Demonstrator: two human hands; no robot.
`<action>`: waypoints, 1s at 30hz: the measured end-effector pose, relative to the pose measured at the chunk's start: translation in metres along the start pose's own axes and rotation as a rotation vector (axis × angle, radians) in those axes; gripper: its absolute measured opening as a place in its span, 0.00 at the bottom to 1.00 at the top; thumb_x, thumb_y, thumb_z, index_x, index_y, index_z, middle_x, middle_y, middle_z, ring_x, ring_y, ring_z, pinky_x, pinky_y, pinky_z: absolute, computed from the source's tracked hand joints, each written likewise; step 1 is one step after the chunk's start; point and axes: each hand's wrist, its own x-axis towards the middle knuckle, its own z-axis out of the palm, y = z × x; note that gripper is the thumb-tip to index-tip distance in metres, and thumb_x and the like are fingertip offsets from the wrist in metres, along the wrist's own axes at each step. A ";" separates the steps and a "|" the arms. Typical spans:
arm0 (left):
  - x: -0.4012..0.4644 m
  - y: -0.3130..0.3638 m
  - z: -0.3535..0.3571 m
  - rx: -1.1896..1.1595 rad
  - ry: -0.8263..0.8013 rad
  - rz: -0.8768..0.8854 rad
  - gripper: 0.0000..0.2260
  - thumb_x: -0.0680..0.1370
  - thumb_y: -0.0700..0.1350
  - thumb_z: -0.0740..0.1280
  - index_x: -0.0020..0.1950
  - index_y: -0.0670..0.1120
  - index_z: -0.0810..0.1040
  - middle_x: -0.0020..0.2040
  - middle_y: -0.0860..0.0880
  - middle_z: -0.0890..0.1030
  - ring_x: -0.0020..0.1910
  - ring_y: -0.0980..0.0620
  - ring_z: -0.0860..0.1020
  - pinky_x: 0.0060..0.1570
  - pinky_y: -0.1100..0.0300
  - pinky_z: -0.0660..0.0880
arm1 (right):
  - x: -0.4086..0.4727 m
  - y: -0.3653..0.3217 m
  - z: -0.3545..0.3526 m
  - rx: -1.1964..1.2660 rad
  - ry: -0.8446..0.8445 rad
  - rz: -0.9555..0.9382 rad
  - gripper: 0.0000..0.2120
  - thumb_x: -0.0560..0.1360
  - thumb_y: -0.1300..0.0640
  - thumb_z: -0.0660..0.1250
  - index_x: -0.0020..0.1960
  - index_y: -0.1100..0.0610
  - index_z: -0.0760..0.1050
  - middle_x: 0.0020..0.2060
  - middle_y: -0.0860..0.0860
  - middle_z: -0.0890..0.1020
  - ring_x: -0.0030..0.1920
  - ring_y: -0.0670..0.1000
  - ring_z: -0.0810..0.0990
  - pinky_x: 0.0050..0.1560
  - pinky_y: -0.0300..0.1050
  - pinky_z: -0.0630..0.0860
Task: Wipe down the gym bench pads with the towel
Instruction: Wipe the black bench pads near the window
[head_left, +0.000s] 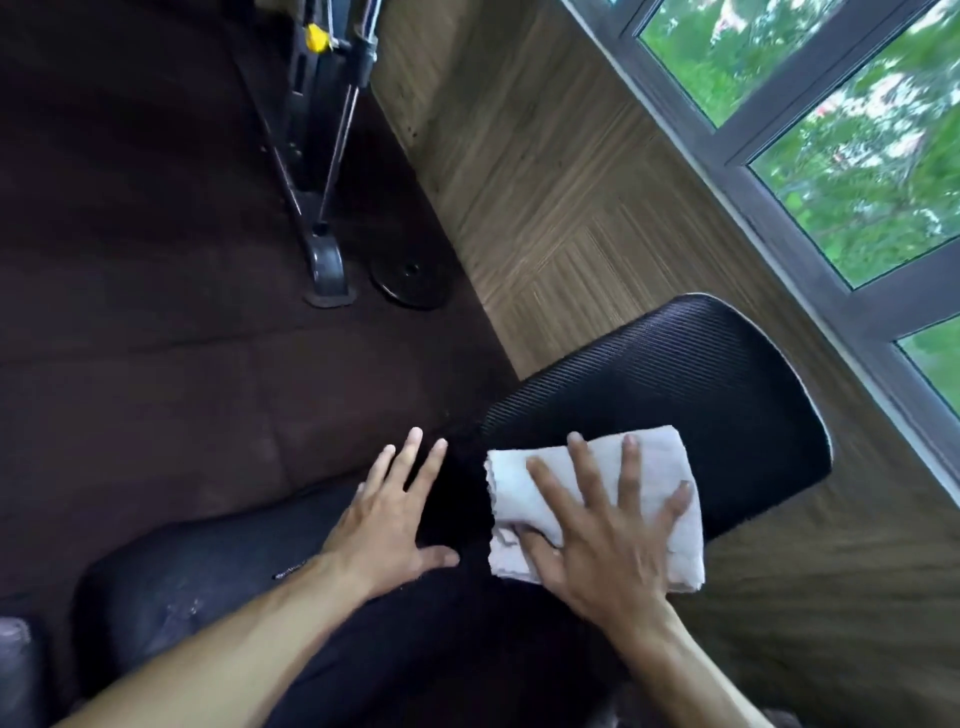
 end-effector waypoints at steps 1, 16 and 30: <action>0.000 0.001 0.000 0.004 -0.003 -0.003 0.55 0.69 0.67 0.72 0.77 0.61 0.31 0.77 0.58 0.27 0.79 0.50 0.37 0.73 0.46 0.63 | 0.016 -0.002 -0.002 -0.003 0.002 0.013 0.31 0.72 0.28 0.61 0.72 0.39 0.73 0.78 0.51 0.67 0.78 0.69 0.57 0.62 0.86 0.51; -0.023 0.000 0.024 -0.049 0.126 -0.074 0.54 0.68 0.67 0.73 0.79 0.60 0.37 0.79 0.57 0.33 0.79 0.49 0.40 0.74 0.45 0.61 | -0.057 -0.013 0.018 0.063 0.015 -0.026 0.32 0.75 0.30 0.56 0.76 0.40 0.69 0.79 0.52 0.66 0.79 0.69 0.55 0.66 0.86 0.46; -0.070 -0.034 0.056 0.011 0.008 -0.199 0.56 0.68 0.67 0.73 0.77 0.62 0.31 0.76 0.56 0.26 0.79 0.44 0.37 0.74 0.41 0.57 | -0.044 -0.036 0.017 0.036 0.007 -0.058 0.29 0.78 0.31 0.53 0.75 0.41 0.70 0.78 0.52 0.67 0.78 0.70 0.56 0.65 0.85 0.50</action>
